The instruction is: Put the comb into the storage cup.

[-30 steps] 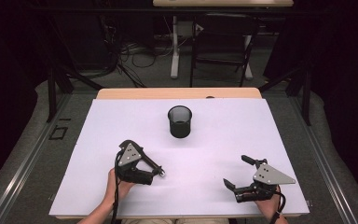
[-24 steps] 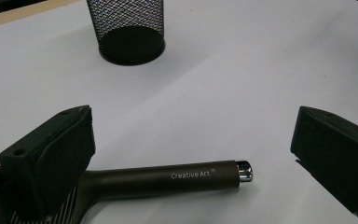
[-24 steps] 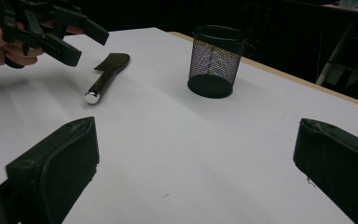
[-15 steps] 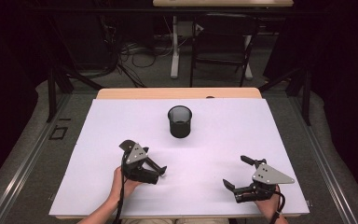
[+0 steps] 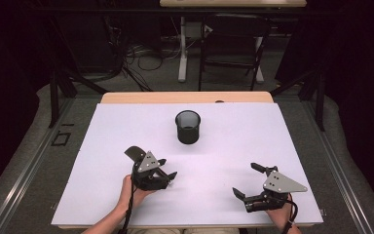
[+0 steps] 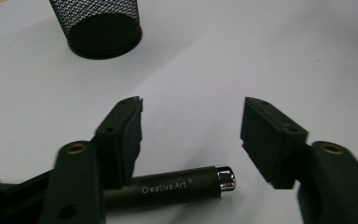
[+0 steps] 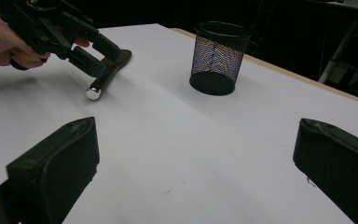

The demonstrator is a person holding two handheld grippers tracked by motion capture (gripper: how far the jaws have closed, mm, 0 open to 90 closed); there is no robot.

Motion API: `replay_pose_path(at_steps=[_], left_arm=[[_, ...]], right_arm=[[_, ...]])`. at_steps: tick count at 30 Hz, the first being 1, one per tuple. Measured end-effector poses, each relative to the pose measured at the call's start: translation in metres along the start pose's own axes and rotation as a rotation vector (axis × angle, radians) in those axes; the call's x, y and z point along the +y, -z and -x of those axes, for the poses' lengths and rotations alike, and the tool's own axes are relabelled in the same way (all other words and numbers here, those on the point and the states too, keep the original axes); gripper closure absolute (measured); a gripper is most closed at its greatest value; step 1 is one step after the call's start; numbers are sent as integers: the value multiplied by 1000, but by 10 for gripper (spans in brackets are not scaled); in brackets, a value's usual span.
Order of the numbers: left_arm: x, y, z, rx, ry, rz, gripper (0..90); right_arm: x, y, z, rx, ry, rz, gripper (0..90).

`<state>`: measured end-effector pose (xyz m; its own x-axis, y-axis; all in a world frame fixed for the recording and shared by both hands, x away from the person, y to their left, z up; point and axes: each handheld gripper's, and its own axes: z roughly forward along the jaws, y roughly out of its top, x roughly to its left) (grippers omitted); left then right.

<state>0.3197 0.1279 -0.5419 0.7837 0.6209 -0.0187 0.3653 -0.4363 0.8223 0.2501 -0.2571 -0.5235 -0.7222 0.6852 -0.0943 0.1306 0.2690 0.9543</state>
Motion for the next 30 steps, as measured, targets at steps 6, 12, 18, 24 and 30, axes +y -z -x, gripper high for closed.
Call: replay_pose_path(at_steps=[6,12,18,24,30], left_arm=[[-2,-5,-1,-23,2,-14,797],[-1,-11,2,-21,-8,-46,900],[-2,-13,4,-25,-18,-69,900],[-2,-13,4,-34,-51,-124,900],[-1,-14,5,-36,-67,-142,900]], right_arm=[[-1,-1,0,1,-5,-9,3],[0,0,-1,2,2,-10,6],[0,0,-1,4,2,-11,6],[-1,0,0,0,-2,-8,6],[-1,1,0,0,4,-10,6]])
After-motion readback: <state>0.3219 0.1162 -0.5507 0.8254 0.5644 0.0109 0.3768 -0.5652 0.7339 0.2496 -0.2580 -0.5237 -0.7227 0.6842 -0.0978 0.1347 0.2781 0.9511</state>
